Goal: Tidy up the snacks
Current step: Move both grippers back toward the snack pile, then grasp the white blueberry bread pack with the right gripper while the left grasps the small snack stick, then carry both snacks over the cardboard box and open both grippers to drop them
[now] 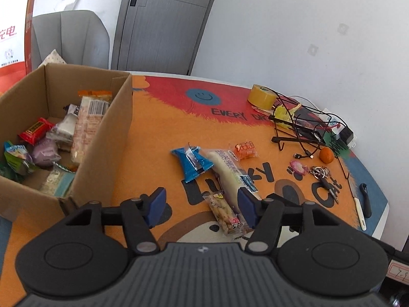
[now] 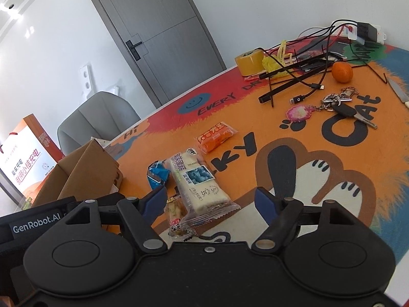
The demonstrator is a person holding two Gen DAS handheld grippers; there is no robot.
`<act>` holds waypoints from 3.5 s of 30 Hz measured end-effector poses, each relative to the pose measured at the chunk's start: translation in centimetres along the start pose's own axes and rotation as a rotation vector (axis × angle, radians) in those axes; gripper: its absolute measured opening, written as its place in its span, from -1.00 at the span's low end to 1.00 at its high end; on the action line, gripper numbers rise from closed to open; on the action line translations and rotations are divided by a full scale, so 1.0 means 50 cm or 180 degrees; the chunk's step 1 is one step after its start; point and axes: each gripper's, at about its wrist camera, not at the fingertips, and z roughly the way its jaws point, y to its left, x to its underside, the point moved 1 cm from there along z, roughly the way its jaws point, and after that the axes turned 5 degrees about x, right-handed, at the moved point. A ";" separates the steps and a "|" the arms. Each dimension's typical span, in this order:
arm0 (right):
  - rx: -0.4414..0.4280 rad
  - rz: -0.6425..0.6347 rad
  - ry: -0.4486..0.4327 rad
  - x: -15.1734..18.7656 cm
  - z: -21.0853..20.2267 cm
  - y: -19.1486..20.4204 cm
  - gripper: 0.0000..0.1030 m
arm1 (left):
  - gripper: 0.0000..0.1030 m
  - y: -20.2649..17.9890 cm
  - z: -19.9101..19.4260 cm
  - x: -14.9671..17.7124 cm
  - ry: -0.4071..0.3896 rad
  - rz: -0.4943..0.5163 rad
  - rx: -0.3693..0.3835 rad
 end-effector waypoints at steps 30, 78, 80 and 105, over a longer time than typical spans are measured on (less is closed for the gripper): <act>0.0025 0.0044 0.0065 0.003 0.017 -0.051 -0.62 | -0.05 -0.031 0.113 0.034 0.0264 0.0106 -0.0052; 0.0053 -0.0394 0.0037 0.006 0.073 0.013 -0.29 | -0.69 0.029 0.060 -0.004 0.0036 -0.0015 -0.0117; 0.0038 -0.0353 0.0042 0.008 0.068 0.012 -0.32 | -0.69 0.027 0.053 -0.005 0.0012 -0.0007 -0.0106; -0.0206 -0.0318 -0.0054 -0.002 0.003 0.048 -0.58 | -0.69 0.023 -0.047 -0.036 -0.0326 0.0045 -0.0077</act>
